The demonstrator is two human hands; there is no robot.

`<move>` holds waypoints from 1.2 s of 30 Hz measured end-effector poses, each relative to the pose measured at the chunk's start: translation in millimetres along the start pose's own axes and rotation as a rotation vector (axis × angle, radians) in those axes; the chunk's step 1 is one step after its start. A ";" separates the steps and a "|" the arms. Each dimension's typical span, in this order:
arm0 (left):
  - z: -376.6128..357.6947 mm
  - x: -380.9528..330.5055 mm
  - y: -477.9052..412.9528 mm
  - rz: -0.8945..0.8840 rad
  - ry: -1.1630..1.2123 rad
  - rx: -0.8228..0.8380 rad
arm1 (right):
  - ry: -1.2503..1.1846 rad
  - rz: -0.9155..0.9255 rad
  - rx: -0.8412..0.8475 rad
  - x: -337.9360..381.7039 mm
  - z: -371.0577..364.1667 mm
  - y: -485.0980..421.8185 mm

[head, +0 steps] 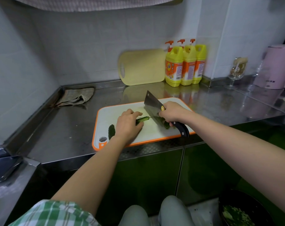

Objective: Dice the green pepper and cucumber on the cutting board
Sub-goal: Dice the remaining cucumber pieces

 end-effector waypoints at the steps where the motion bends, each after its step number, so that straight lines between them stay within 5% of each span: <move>1: -1.8 -3.0 0.2 -0.005 0.005 0.000 | 0.016 0.003 -0.002 3.5 2.3 1.8; 6: -3.7 -4.0 0.1 -0.003 0.088 -0.057 | 0.164 -0.028 0.077 14.3 -2.7 8.5; 16: -0.7 -1.6 2.0 -0.004 0.131 -0.098 | 0.108 -0.021 -0.036 13.6 -4.8 -1.4; 36: 2.2 -5.8 6.1 -0.036 0.110 -0.139 | 0.137 -0.033 0.028 31.5 -5.2 4.1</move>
Point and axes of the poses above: each hand's wrist, its own y-axis away from the middle knuckle, its own z-axis out of the back of the hand, x = y × z, the point moved 8 cm from there along -y, towards the middle knuckle, and after that the axes turned 11 degrees about y, right-handed, at the moved point
